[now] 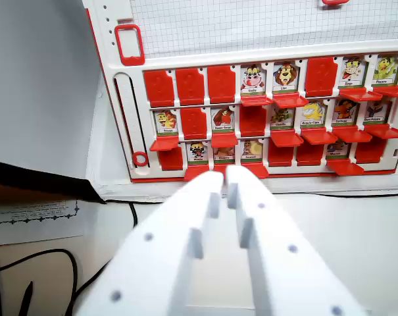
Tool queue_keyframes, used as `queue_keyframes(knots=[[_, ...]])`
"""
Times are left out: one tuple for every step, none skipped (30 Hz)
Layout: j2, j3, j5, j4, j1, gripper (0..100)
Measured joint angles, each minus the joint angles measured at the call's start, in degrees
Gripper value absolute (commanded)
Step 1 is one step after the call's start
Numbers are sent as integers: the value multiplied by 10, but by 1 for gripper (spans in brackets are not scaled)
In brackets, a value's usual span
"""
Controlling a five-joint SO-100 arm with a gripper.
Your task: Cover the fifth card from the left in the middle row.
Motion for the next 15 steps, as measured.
queue_keyframes(knots=[[0,0,0,0,0,0],[0,0,-5,-2,1,0],[0,1,-12,-5,4,0],[0,1,-16,-8,9,0],[0,1,-18,-10,15,0],[0,1,-19,-11,18,0],[0,1,-19,-11,18,0],[0,1,-19,-11,18,0],[0,1,-19,-14,17,0],[0,1,-19,-16,16,0],[0,1,-19,-16,16,0],[0,1,-19,-16,17,0],[0,1,-19,-16,17,0],[0,1,-19,-16,17,0],[0,1,-19,-16,17,0]])
